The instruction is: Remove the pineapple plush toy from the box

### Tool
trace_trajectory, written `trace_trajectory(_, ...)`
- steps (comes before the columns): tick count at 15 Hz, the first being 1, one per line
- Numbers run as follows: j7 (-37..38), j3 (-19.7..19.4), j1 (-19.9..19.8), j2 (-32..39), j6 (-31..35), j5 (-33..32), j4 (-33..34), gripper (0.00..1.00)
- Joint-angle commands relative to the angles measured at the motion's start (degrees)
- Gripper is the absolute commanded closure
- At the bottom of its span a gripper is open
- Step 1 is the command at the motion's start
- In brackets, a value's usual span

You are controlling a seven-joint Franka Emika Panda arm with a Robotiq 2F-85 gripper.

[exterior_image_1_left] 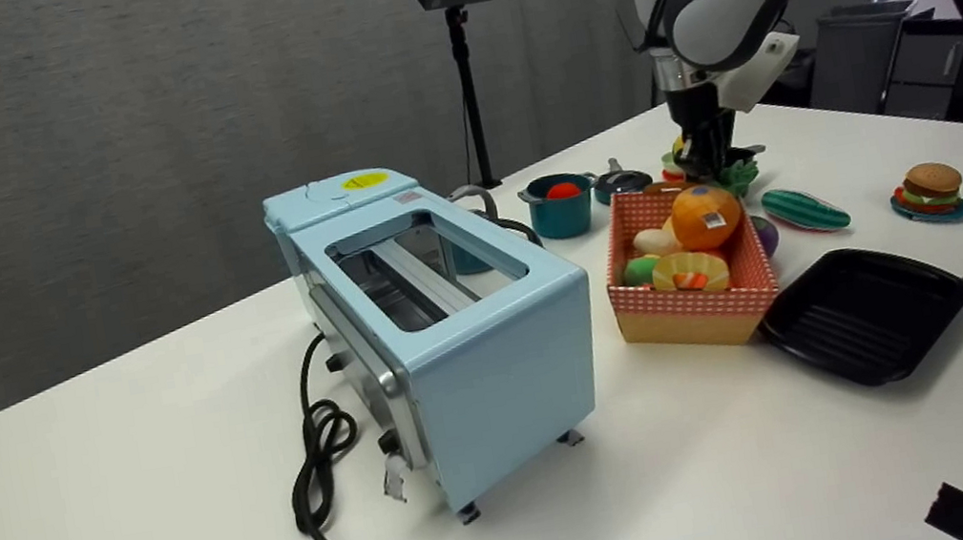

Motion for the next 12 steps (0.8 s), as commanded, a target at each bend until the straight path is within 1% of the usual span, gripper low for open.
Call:
trace_trajectory(1, 2.88, -0.79, 0.27, -1.69, -0.33, -0.61, -1.15, 1.00)
trace_trajectory(5, 3.57, -0.44, 0.34, -2.96, 0.31, -0.11, -1.91, 1.00)
trace_trajectory(7, 2.69, 0.43, 0.06, -5.39, 0.06, 1.55, -2.55, 1.00)
trace_trajectory(12, 2.58, 1.59, 0.11, -13.29, -0.57, 2.69, -3.45, 1.00)
